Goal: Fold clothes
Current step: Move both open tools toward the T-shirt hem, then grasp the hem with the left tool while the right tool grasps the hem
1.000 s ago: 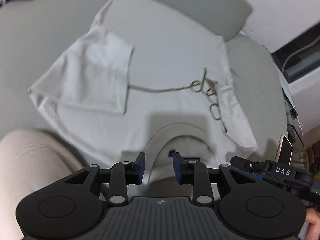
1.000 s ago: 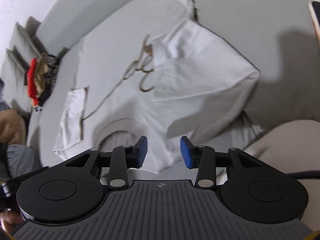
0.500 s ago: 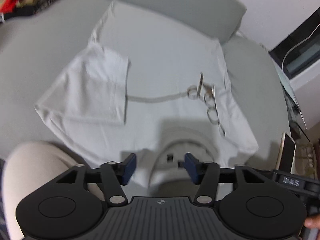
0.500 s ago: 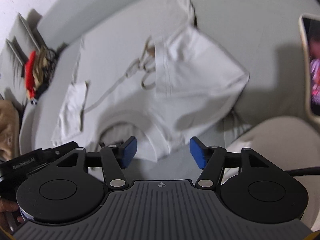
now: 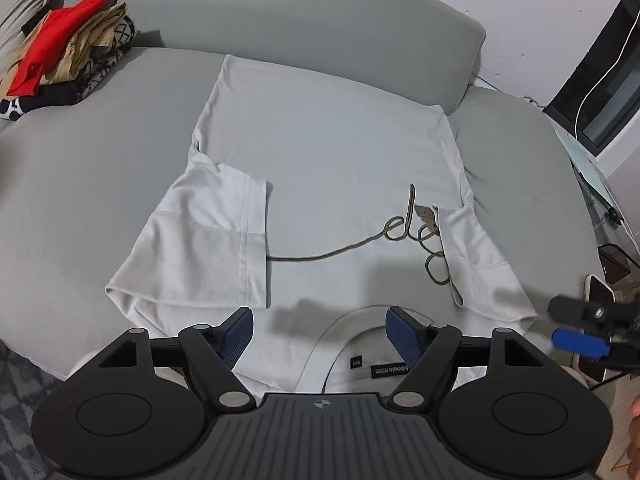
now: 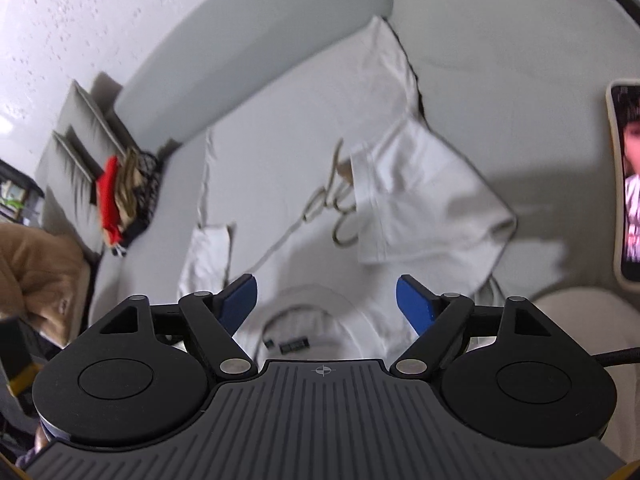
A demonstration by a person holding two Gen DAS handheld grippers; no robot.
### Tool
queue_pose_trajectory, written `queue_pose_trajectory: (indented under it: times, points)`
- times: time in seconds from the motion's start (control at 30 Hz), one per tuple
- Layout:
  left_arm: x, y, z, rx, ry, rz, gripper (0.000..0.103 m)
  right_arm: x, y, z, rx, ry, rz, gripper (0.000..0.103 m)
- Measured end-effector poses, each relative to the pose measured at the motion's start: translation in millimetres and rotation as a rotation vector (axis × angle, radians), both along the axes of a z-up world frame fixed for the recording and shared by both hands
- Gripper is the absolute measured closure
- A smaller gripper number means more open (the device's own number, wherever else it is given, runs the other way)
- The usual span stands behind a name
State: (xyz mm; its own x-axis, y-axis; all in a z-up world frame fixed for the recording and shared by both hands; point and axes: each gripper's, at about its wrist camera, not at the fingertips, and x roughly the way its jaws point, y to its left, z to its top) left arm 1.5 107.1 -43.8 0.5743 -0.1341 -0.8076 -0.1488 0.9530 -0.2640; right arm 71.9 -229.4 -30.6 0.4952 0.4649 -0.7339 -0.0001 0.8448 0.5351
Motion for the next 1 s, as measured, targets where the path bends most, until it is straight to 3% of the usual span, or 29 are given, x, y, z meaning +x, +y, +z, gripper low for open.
queue_pose_trajectory:
  times: [0.2, 0.37, 0.53, 0.57, 0.67, 0.8, 0.93, 1.0]
  points:
    - [26.6, 35.8, 23.3, -0.039, -0.053, 0.019, 0.03, 41.9, -24.2, 35.6, -0.014, -0.073, -0.078, 0.021]
    - [82.0, 85.4, 31.4, -0.043, -0.088, 0.052, 0.032, 113.6, -30.8, 39.8, -0.061, -0.071, -0.125, 0.021]
    - [161.8, 128.9, -0.3, -0.04, -0.047, 0.077, 0.052, 203.2, -29.4, 7.0, -0.025, -0.022, -0.124, 0.03]
    - [178.0, 136.3, -7.4, -0.046, -0.044, 0.072, 0.055, 221.7, -28.2, -1.1, -0.02, -0.015, -0.125, 0.036]
    - [224.5, 153.4, -29.8, -0.071, -0.049, 0.072, 0.056, 276.7, -22.7, -26.5, -0.032, -0.013, -0.121, 0.043]
    - [279.3, 170.0, -63.3, -0.096, -0.061, 0.102, 0.054, 345.2, -21.1, -64.4, -0.042, -0.025, -0.157, 0.045]
    - [321.1, 180.3, -92.4, -0.081, -0.085, 0.11, 0.053, 396.8, -21.2, -94.1, -0.118, -0.059, -0.182, 0.047]
    - [339.4, 183.0, -101.9, -0.051, -0.094, 0.091, 0.054, 416.2, -21.0, -104.7, -0.122, -0.078, -0.173, 0.059]
